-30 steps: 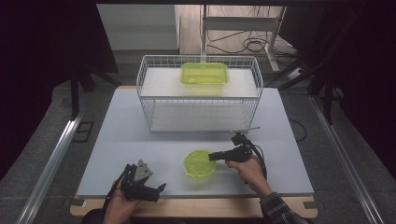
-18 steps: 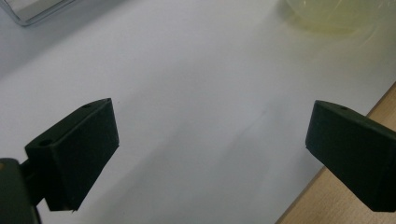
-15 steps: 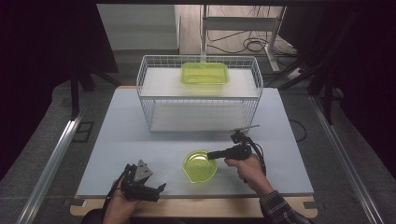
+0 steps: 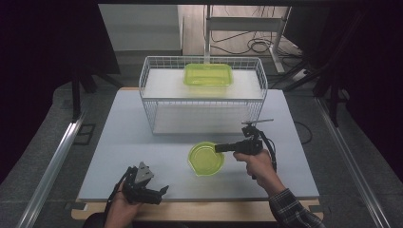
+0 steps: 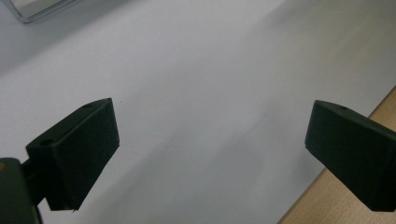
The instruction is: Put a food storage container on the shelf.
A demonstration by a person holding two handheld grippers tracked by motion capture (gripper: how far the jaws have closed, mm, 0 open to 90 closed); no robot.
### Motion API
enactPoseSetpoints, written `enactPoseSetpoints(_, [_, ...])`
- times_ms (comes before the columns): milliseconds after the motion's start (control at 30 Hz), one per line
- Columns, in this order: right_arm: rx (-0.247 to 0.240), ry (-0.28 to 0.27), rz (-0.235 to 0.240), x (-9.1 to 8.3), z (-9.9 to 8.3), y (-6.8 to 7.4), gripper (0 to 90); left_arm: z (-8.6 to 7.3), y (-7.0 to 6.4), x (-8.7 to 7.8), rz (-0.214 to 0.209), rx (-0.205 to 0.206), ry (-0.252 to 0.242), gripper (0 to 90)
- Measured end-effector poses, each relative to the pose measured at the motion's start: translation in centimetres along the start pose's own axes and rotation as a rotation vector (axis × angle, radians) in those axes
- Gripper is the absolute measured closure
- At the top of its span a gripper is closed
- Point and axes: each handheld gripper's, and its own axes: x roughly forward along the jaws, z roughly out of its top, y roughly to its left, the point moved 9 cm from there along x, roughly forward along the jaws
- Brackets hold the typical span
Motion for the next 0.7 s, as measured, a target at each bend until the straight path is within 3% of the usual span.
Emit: enactPoseSetpoints(700, [-0.015, -0.115, 0.007, -3.4, 5.8, 2.9, 80.8, 0.0, 0.0, 0.1, -0.017, -0.005, -0.001, 1.7])
